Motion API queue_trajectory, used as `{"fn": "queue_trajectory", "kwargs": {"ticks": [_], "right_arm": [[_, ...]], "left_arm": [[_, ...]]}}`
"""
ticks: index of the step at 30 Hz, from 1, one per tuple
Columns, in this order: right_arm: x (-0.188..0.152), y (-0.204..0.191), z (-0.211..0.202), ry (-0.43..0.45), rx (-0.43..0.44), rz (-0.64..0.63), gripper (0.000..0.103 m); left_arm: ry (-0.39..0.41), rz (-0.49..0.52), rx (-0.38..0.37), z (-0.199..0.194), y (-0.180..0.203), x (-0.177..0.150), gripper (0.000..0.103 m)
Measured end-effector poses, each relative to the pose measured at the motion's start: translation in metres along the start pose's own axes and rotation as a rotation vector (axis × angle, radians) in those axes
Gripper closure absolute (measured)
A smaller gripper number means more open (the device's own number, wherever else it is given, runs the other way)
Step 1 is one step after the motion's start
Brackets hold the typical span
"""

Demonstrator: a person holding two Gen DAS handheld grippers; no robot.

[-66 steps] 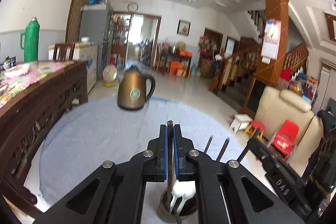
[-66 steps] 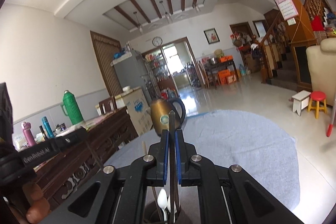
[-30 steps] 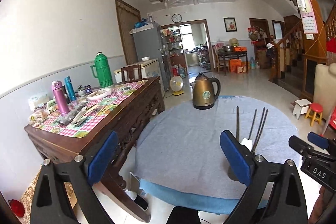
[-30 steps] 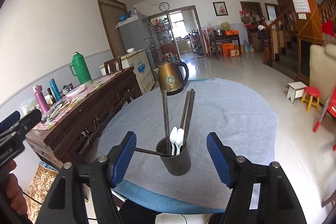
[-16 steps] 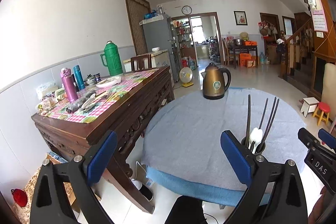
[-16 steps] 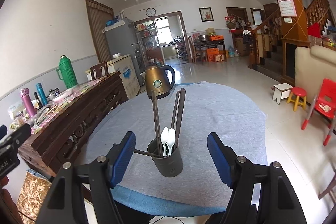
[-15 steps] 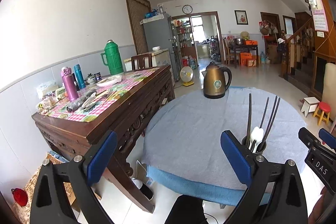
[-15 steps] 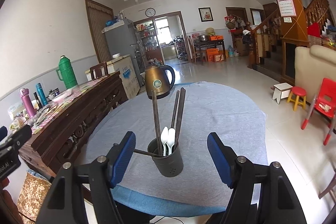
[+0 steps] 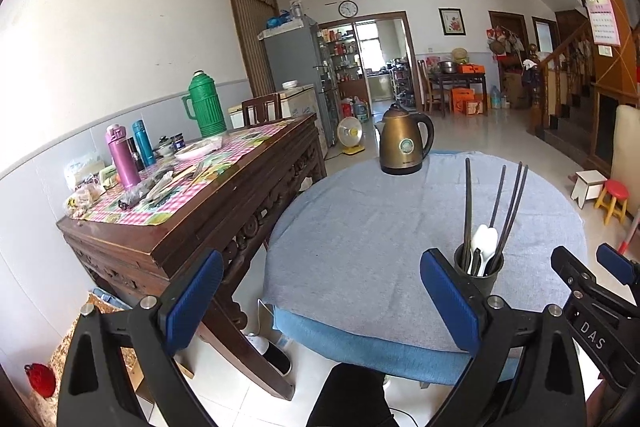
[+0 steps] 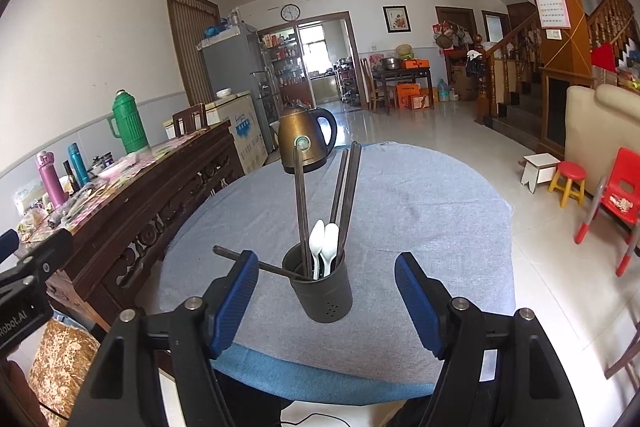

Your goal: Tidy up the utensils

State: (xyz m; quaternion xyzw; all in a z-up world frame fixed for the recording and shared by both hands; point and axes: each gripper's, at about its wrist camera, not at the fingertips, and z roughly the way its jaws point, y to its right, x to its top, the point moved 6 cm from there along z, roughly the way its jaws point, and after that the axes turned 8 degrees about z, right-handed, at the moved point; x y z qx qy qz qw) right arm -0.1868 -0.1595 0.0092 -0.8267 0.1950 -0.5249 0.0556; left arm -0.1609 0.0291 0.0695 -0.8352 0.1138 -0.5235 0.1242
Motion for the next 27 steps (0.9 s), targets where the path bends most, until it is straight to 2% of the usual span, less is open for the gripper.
{"fn": "queue_trajectory", "kwargs": {"ticks": [27], "right_arm": [[-0.007,0.005,0.012,-0.024,-0.006,0.029,0.028]], "left_arm": [[-0.009,0.005,-0.004,0.003,0.002,-0.003,0.004]]}}
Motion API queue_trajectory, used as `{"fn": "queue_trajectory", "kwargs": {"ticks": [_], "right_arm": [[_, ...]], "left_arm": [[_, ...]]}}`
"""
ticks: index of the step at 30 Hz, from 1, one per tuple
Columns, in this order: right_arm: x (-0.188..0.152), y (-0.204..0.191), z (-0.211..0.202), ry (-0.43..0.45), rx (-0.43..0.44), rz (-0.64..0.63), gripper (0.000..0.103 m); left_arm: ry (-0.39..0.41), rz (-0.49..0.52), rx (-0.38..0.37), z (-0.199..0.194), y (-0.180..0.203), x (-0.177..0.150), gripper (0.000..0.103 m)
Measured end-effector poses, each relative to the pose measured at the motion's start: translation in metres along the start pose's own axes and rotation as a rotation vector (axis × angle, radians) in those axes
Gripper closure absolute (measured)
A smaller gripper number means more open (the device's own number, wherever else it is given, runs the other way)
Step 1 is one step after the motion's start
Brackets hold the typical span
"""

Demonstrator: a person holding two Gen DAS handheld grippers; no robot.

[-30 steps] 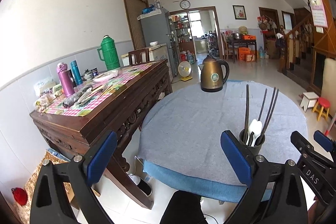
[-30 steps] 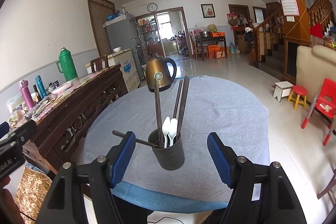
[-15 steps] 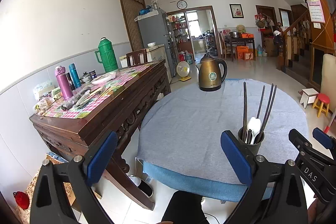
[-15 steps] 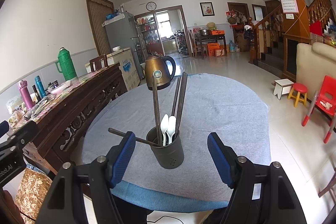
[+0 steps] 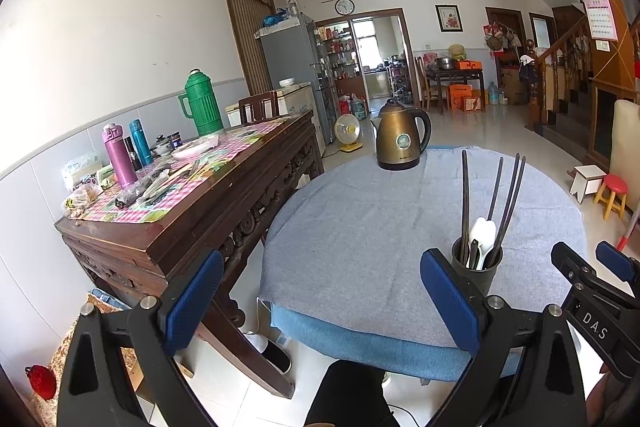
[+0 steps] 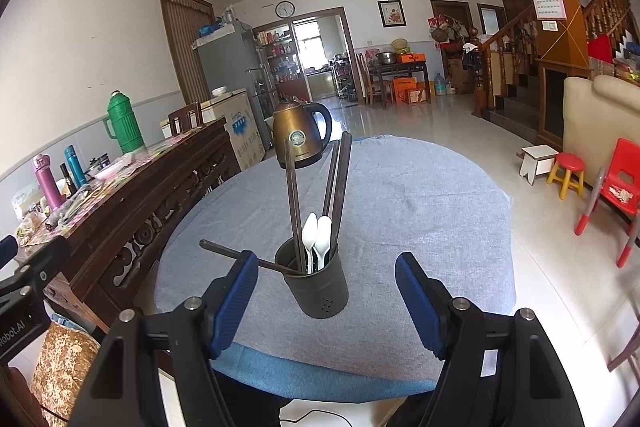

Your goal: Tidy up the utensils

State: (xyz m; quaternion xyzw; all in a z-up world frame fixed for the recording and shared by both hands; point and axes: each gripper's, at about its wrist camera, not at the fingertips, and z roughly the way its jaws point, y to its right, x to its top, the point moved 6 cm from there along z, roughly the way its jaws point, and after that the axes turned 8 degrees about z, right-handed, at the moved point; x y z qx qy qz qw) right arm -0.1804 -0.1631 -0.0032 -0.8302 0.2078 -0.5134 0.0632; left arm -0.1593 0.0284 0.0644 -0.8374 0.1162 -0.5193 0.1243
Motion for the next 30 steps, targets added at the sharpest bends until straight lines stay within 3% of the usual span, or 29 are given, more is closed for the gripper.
{"fn": "queue_trajectory", "kwargs": {"ticks": [30], "right_arm": [[-0.007,0.003,0.007,-0.025,-0.003,0.007,0.028]], "left_arm": [[-0.02,-0.004,-0.004,0.01,0.001,-0.011,0.004]]}}
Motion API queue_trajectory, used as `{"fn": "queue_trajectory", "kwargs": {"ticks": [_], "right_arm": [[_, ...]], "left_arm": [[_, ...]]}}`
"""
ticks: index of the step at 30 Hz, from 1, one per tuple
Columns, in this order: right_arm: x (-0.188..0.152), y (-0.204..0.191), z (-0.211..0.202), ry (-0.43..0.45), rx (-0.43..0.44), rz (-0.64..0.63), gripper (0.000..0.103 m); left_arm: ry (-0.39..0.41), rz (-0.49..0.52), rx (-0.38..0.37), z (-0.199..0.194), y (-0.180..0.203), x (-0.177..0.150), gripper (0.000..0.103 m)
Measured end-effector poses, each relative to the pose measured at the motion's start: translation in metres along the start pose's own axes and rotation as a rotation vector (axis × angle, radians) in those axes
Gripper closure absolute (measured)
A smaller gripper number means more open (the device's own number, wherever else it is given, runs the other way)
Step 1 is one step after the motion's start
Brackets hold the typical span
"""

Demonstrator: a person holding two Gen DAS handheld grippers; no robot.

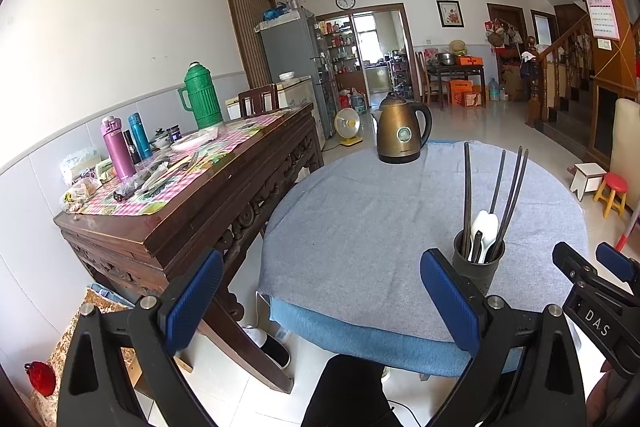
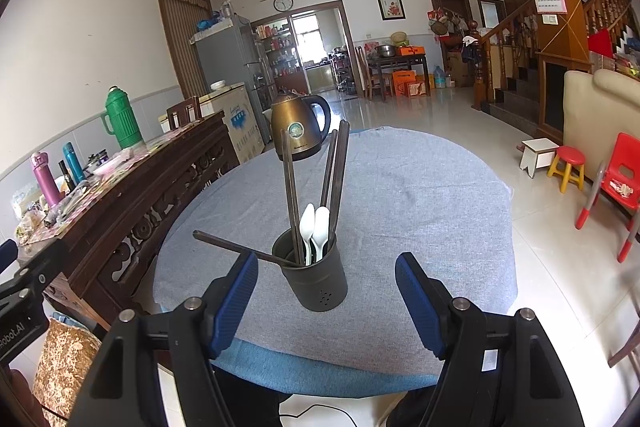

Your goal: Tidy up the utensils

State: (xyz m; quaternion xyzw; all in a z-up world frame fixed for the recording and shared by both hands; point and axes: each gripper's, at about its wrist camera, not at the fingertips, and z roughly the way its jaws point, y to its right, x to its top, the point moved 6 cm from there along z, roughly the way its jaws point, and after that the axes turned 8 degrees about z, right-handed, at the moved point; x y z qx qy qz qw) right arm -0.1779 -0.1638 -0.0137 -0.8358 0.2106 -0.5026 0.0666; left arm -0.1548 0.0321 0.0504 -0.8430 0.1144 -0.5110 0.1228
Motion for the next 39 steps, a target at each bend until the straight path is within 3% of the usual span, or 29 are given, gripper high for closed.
{"fn": "queue_trajectory", "kwargs": {"ticks": [39], "right_arm": [[-0.0007,0.0,0.0023,-0.006,0.001,-0.001,0.028]], "left_arm": [[-0.024,-0.003,0.004,0.005,-0.0016,-0.004,0.004]]}}
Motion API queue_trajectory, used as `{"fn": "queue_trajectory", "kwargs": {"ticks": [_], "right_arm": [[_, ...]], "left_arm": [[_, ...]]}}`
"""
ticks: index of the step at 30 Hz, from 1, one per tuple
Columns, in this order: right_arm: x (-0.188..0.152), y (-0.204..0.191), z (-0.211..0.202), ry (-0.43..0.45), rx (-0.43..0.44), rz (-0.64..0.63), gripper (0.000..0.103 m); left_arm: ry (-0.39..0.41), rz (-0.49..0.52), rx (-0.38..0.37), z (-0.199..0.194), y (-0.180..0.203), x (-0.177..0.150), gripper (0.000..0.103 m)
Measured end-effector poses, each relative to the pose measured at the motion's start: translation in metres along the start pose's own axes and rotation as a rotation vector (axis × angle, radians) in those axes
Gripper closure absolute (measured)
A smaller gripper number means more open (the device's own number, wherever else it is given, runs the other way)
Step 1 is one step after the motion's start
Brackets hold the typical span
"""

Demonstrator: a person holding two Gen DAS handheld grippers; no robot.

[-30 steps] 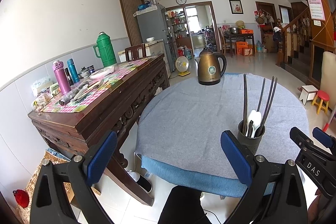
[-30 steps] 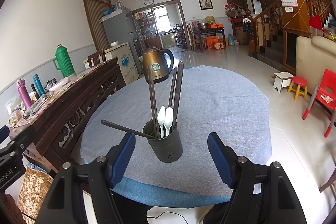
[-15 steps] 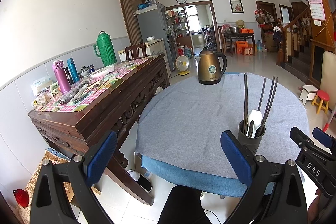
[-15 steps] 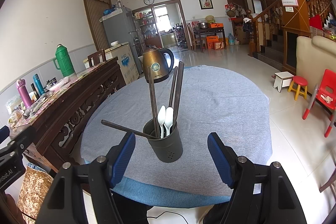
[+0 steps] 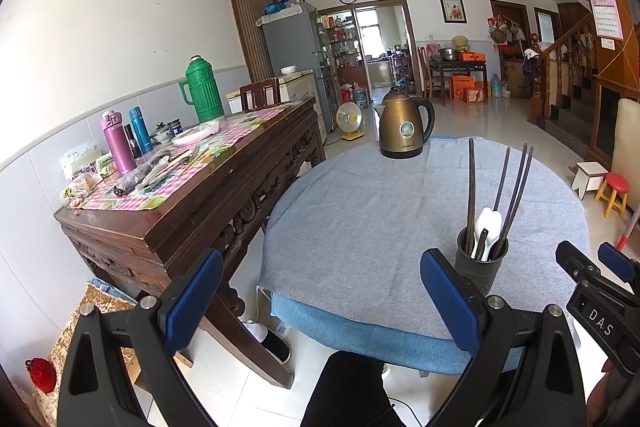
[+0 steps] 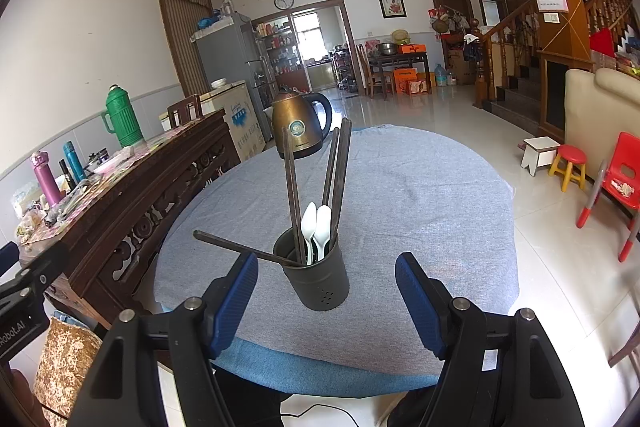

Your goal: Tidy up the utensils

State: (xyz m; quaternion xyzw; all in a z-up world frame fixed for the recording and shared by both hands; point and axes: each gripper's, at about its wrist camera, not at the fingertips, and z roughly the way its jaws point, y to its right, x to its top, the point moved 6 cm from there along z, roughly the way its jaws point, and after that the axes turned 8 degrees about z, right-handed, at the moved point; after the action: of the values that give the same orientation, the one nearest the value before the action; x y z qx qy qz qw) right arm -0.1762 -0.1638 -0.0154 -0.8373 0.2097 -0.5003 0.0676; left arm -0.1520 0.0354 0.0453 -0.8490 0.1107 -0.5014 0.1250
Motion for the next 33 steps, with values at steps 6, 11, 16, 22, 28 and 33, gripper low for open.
{"fn": "queue_trajectory", "kwargs": {"ticks": [6,11,16,22,28,33], "right_arm": [[-0.0001,0.0004,-0.0003,0.0,0.0,0.0,0.028],[-0.0005,0.0014,0.0006,-0.001,-0.001,0.002,0.028],[-0.0015,0.0027,0.0018,-0.004,-0.003,0.002,0.028],[-0.0014,0.0029,0.0017,-0.005,-0.003,0.003,0.028],[-0.0013,0.0023,0.0026,-0.006,-0.004,0.003,0.028],[-0.0022,0.0024,0.0027,-0.006,-0.005,0.004,0.028]], "left_arm": [[-0.007,0.001,-0.001,0.0003,0.0009,0.0004,0.004],[-0.01,0.003,-0.004,0.0005,0.0023,0.0,0.004],[-0.015,0.004,-0.005,0.0011,0.0037,-0.0007,0.004],[-0.017,0.005,-0.008,0.0014,0.004,-0.0013,0.004],[-0.022,0.004,-0.008,0.0027,0.0028,-0.003,0.004],[-0.026,0.003,-0.01,0.0028,0.0031,-0.0044,0.004]]}}
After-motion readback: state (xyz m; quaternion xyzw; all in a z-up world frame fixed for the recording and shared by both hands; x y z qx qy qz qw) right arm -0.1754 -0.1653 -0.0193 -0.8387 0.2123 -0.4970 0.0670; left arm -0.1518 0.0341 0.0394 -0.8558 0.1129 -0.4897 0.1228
